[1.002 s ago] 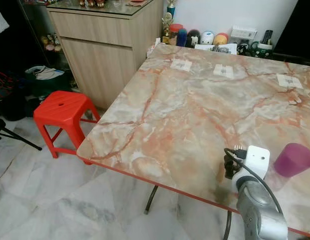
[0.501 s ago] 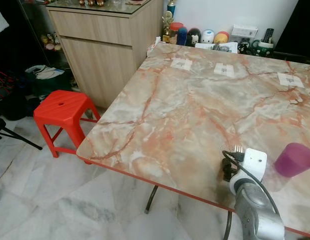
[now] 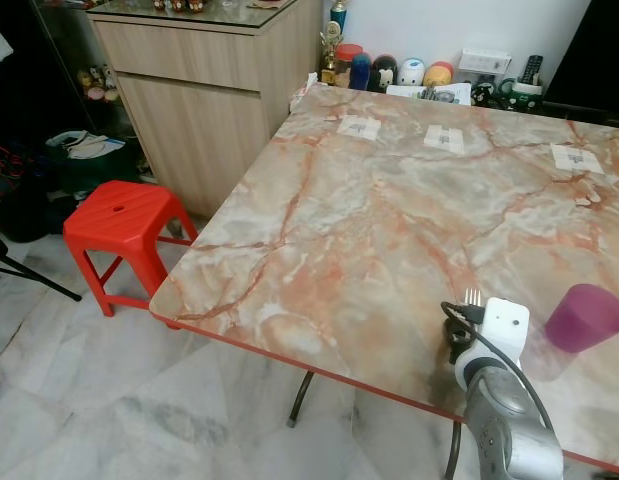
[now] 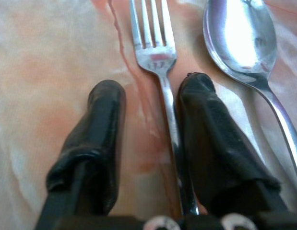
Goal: Setting the table
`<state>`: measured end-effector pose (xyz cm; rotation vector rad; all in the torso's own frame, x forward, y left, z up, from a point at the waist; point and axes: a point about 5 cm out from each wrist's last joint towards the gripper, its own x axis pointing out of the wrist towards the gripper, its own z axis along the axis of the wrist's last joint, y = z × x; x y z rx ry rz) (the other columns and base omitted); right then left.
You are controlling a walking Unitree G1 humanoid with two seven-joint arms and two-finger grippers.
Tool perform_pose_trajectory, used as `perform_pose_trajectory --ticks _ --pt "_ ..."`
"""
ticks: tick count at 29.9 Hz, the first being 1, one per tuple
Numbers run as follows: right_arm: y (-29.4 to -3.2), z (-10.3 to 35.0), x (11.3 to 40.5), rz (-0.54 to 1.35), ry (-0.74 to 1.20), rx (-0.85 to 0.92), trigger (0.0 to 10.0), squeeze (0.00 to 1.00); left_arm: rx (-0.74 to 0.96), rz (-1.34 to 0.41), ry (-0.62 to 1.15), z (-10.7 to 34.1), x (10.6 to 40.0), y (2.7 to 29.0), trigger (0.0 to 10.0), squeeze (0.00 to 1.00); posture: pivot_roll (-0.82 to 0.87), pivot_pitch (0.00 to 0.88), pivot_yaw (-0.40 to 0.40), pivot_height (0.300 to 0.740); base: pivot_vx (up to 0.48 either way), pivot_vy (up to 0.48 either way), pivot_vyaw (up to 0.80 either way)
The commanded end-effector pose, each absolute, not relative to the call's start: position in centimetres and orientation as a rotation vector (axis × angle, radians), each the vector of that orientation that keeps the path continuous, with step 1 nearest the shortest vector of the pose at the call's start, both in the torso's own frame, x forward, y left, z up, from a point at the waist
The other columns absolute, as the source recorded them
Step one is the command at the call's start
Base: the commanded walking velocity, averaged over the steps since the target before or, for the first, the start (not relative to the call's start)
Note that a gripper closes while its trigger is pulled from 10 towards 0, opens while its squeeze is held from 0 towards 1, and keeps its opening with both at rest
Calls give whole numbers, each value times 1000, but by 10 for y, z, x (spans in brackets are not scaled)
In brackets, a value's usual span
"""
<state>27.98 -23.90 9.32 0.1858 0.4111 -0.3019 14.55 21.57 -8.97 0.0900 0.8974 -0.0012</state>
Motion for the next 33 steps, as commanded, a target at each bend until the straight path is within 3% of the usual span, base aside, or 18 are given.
perform_pose_trajectory --ticks 1,27,33 --pt "-236 82 276 -299 463 199 0 0 107 -23 934 -93 137 216 10000 0 -18 153 -17 740 0 0 0" --pt "-210 77 284 -227 458 195 0 0 107 -37 964 -96 131 212 10000 0 -23 147 -16 740 0 0 0" --pt "-202 102 294 -196 292 183 0 0 113 -44 966 -97 132 212 10000 0 -29 135 -15 740 0 0 0"
